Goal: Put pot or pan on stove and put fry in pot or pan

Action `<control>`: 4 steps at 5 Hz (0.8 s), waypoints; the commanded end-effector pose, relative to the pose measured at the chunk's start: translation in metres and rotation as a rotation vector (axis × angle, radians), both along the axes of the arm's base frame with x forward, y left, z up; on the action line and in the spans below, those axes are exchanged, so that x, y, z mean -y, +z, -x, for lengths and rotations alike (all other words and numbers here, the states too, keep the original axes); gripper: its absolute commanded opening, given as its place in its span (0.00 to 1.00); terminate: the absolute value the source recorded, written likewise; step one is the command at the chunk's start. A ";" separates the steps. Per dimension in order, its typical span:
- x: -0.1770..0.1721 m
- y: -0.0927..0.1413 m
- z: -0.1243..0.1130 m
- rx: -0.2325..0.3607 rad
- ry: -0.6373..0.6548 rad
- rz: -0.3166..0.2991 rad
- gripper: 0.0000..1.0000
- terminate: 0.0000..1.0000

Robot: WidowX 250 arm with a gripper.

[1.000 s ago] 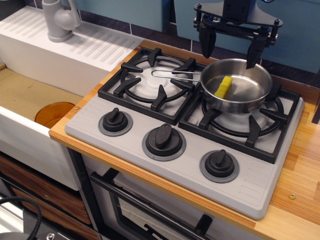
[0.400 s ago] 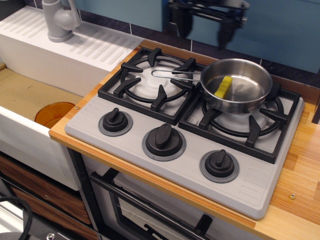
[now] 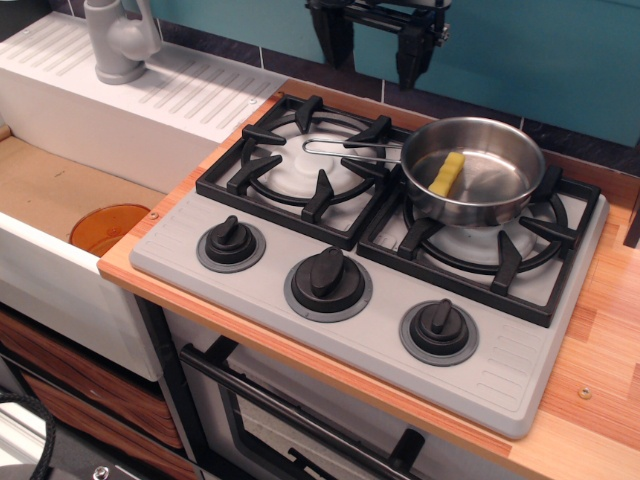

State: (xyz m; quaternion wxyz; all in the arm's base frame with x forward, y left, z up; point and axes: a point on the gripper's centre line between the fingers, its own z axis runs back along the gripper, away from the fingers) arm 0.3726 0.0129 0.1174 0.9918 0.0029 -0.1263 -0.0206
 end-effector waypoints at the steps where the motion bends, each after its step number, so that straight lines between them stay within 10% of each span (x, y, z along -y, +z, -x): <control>1: 0.009 0.017 -0.006 0.051 0.047 0.022 1.00 0.00; 4: 0.029 -0.012 -0.011 0.164 0.067 0.094 1.00 0.00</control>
